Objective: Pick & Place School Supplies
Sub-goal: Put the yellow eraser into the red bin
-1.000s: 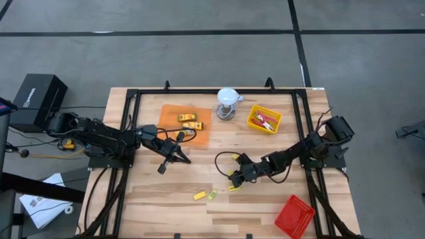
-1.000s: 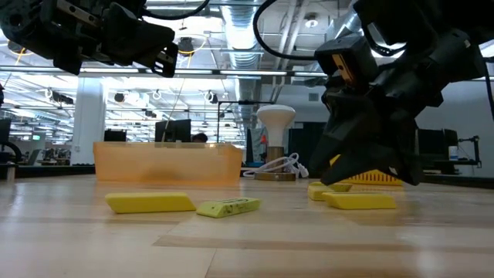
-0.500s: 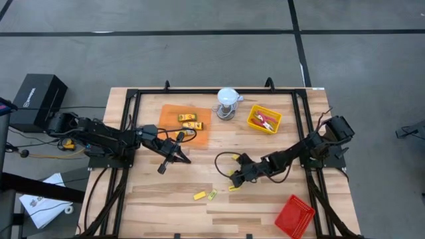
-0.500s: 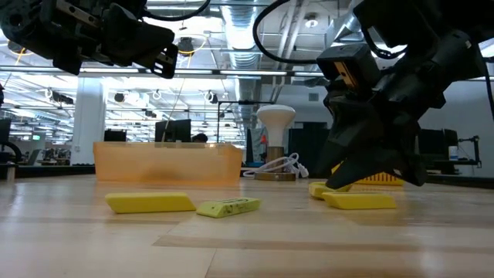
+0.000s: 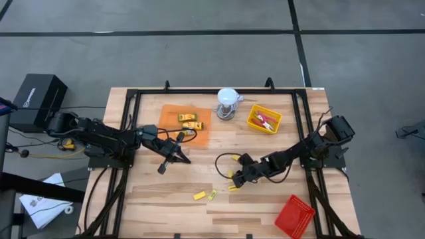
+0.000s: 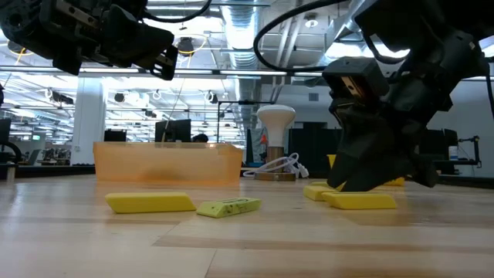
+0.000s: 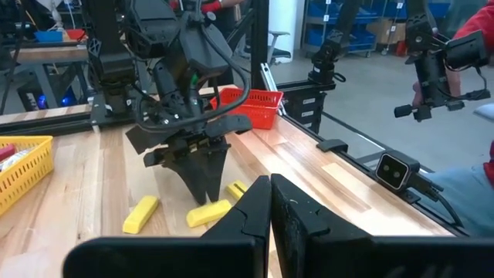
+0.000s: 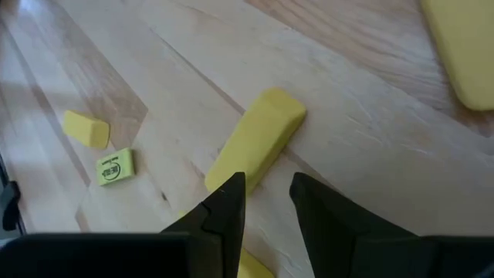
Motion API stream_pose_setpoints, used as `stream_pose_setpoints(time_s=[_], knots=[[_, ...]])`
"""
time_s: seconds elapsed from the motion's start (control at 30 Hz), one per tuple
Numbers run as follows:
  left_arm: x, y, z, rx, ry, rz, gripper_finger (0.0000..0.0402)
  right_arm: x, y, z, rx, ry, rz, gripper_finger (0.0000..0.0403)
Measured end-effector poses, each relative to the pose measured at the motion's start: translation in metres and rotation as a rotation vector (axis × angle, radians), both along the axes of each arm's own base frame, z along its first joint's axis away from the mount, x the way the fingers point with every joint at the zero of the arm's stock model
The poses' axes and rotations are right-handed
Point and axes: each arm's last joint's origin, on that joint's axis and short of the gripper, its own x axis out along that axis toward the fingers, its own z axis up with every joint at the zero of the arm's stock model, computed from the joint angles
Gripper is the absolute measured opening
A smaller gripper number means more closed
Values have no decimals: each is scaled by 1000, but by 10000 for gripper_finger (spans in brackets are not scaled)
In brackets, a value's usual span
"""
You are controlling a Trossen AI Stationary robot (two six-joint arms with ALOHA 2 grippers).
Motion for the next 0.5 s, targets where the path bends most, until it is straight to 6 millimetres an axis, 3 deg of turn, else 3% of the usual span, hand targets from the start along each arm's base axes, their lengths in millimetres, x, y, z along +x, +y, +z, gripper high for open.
stream_pose_setpoints(time_s=[0.17, 0.5], knots=[[0, 0, 0, -3, 2, -2, 4, 2, 3, 4, 3, -65, 34, 108], [0, 0, 0, -3, 2, -5, 4, 10, -7, 34, -34, -228, 45, 108]])
